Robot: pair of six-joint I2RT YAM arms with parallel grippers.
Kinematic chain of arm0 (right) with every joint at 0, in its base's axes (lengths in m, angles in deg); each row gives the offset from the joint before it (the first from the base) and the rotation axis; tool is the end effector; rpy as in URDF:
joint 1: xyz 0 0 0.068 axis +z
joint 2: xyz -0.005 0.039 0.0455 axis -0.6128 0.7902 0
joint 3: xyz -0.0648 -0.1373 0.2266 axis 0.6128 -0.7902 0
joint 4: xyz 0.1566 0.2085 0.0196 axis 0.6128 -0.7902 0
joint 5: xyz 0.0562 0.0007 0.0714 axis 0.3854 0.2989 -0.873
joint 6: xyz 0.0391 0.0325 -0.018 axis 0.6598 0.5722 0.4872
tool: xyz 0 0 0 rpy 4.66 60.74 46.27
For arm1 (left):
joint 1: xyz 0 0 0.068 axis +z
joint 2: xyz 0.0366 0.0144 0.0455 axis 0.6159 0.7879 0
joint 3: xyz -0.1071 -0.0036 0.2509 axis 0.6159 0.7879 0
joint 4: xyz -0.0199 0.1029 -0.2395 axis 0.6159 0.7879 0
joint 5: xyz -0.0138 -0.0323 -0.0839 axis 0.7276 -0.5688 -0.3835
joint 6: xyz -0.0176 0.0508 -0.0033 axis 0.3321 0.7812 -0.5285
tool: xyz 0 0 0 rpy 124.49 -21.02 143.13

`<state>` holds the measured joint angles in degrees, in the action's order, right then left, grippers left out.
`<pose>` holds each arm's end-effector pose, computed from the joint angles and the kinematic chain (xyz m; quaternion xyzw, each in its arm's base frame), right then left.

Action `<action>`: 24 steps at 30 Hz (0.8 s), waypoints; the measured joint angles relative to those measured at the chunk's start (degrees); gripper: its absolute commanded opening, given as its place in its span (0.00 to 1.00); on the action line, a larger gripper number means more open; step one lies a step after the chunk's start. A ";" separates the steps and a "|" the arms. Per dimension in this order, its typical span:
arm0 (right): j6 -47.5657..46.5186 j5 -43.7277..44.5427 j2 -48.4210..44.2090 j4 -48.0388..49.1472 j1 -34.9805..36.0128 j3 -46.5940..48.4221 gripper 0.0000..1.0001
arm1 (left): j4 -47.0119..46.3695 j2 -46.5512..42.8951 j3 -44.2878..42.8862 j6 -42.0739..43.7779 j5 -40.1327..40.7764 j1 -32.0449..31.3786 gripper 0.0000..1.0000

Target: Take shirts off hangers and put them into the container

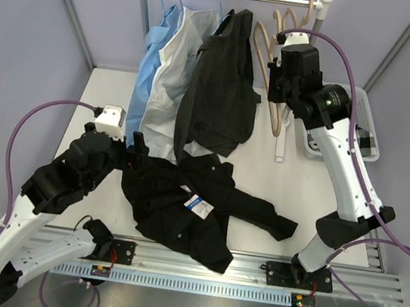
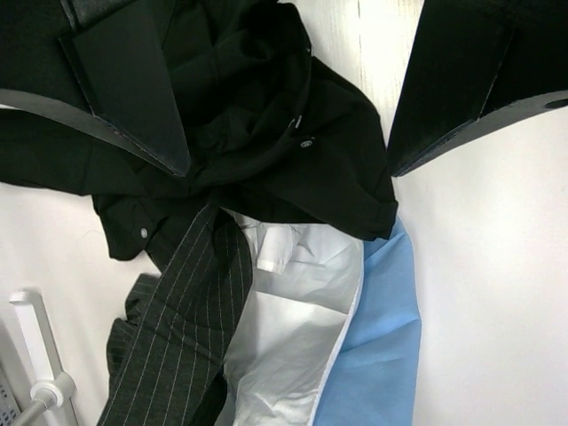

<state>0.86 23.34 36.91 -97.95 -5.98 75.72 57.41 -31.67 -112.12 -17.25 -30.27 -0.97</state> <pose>0.2823 0.1604 0.4953 -0.1105 0.8494 0.0086 0.5160 0.1019 -0.0633 0.3836 0.0312 0.8362 -0.0913 0.5399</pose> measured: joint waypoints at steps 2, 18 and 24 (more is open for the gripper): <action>0.00 0.66 1.90 0.87 -0.81 2.36 0.00 | -0.02 -0.11 0.44 -0.17 -0.61 0.00 0.99; -1.77 0.33 10.43 8.46 -5.31 7.96 0.00 | 0.02 -1.18 3.74 -1.18 -2.56 0.00 0.99; -2.67 0.26 10.64 10.97 -5.46 9.49 0.00 | 0.04 -1.86 4.42 -1.79 -2.56 0.00 0.99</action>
<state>-1.81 23.60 47.55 -86.98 -11.44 85.20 57.45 -33.52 -107.70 -19.05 -32.83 -0.97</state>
